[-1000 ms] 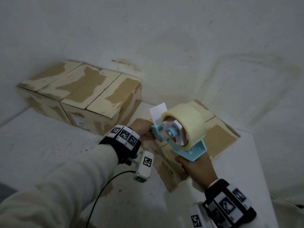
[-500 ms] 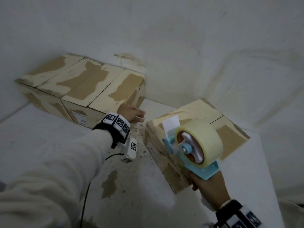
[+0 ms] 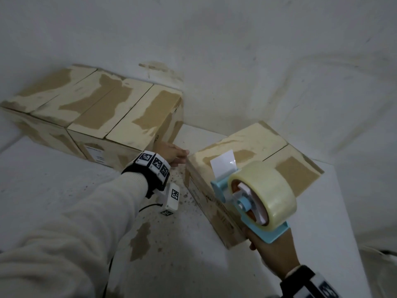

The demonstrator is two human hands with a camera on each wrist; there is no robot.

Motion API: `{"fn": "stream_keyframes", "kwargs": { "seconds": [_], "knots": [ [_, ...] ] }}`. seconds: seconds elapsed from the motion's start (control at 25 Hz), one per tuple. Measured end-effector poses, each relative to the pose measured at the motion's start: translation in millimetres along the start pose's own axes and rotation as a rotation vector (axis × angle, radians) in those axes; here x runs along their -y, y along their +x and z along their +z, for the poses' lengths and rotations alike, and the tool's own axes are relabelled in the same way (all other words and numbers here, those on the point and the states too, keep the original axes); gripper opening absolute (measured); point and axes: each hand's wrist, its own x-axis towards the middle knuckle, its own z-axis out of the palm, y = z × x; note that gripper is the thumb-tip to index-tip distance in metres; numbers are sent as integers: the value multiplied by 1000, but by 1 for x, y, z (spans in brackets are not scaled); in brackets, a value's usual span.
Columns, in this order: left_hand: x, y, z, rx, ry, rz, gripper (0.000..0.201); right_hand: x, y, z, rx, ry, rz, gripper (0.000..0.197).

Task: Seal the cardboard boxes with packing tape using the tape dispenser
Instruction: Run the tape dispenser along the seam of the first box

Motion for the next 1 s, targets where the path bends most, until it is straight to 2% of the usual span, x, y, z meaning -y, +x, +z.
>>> {"fn": "stream_keyframes", "kwargs": {
  "seconds": [0.12,0.16,0.2,0.32,0.4,0.48,0.52,0.56,0.6,0.68,0.72,0.88,1.0],
  "knots": [
    [-1,-4,4,209,-3,-193,34,-1,0,1,-27,-15,-50,34],
    [1,-6,4,241,29,-236,30,-2,0,1,-32,-20,-56,39],
    [5,-7,4,228,58,-272,28,-2,1,0,-27,-27,-56,40],
    [16,-4,3,145,50,-308,57,-2,11,-1,7,-57,-50,27],
    [9,1,2,42,75,-203,55,2,24,1,32,-61,-58,24],
    [-8,1,0,-143,337,90,46,11,39,6,55,-81,-76,22],
    [-18,-2,4,-184,465,278,45,16,44,8,69,-83,-78,21],
    [-27,-11,11,-126,597,437,47,18,48,9,76,-75,-74,20],
    [-31,-17,21,-3,748,544,50,21,49,10,79,-56,-70,20],
    [-20,-24,41,217,1046,537,62,23,44,13,69,1,-31,17],
    [-14,-21,46,244,1131,507,69,24,42,14,58,22,-5,16],
    [-1,-16,50,207,1163,538,84,27,36,14,45,-11,101,14],
    [0,-19,54,179,1251,493,88,26,28,8,40,-1,148,20]
  ]
}}
